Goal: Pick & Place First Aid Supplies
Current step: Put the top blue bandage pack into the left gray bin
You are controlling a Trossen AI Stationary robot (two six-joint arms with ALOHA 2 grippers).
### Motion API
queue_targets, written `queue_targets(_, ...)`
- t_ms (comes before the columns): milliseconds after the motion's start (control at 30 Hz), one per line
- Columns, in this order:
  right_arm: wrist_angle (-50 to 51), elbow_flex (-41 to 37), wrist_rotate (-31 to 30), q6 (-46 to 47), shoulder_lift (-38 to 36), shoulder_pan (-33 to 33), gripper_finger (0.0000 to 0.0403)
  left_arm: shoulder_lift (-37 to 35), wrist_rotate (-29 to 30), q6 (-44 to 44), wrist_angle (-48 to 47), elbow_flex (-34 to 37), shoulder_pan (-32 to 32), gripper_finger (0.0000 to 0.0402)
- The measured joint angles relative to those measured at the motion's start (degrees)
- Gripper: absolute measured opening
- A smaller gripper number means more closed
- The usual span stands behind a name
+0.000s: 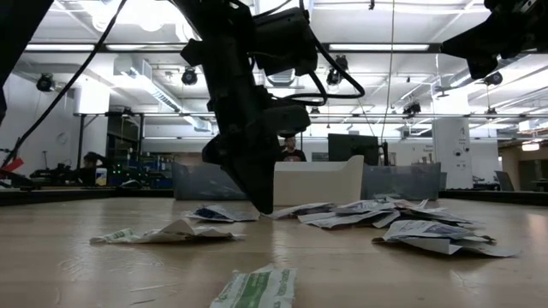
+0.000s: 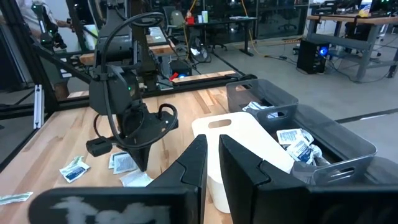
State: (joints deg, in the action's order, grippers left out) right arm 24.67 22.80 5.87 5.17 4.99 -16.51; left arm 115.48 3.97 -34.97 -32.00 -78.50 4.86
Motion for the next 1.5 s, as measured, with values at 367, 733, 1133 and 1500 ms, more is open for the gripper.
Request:
queue_targets(367,0.0,0.0,0.0,0.0,0.0,0.0,0.0038,-0.2,-1.1,0.6,-0.1,-0.2,0.0,0.0000)
queue_targets(733,0.0,0.0,0.0,0.0,0.0,0.0,0.0038,-0.4,2.9,1.4,-3.1,-0.2,0.0,0.0000)
queue_targets(1133,0.0,0.0,0.0,0.4,0.0,0.0,0.0038,-3.0,11.4,0.8,-8.5,-2.7,-0.5,0.0000)
queue_targets(1500,0.0,0.0,0.0,0.4,0.0,0.0,0.0038,-2.7,8.1,2.4,-7.2,-2.8,-0.6,0.0039)
